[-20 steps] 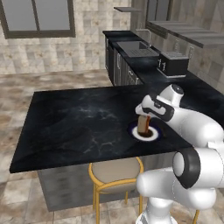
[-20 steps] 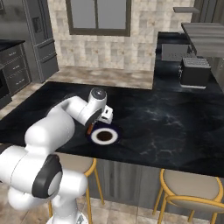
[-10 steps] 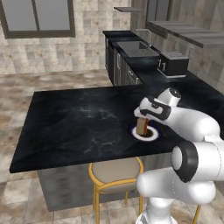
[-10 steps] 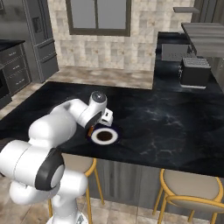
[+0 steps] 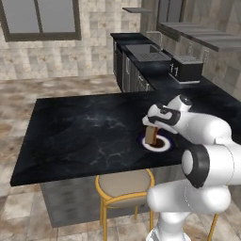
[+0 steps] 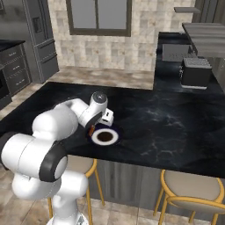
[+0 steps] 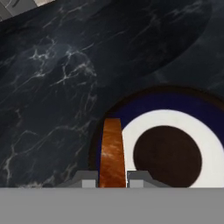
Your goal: Start the toaster. Once the lever pops up, take the bread to the plate on the dining counter.
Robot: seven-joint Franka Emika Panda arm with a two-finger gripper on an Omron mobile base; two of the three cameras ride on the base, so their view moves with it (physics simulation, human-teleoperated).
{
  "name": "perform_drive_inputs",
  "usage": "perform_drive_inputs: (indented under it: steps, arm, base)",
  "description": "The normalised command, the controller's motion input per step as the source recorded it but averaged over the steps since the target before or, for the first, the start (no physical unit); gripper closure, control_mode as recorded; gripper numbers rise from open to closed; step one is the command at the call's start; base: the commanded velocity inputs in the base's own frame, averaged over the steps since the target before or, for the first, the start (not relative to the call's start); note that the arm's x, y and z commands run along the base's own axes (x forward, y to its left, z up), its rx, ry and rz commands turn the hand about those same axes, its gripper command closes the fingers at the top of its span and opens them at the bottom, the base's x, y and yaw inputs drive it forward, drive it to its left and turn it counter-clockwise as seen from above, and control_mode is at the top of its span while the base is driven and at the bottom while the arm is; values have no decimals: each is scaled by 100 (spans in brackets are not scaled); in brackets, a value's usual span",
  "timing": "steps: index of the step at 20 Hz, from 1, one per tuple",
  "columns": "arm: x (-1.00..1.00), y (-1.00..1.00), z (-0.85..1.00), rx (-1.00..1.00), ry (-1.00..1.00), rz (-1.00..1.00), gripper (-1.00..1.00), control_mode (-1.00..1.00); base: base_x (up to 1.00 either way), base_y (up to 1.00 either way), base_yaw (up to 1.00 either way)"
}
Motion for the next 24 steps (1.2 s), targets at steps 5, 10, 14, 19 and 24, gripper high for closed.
perform_drive_inputs:
  steps: [5, 10, 14, 19, 24]
  arm:
    - [9, 3, -15, 0, 0, 0, 100, -100]
    - [3, 2, -30, 0, -1, 0, 100, -100]
    - [8, 0, -4, 0, 0, 0, 100, -100]
    - [0, 0, 0, 0, 0, 0, 100, -100]
    - [0, 0, 0, 0, 0, 0, 100, -100]
  base:
    - [0, 0, 0]
    - [0, 0, 0]
    - [0, 0, 0]
    - [0, 0, 0]
    - [0, 0, 0]
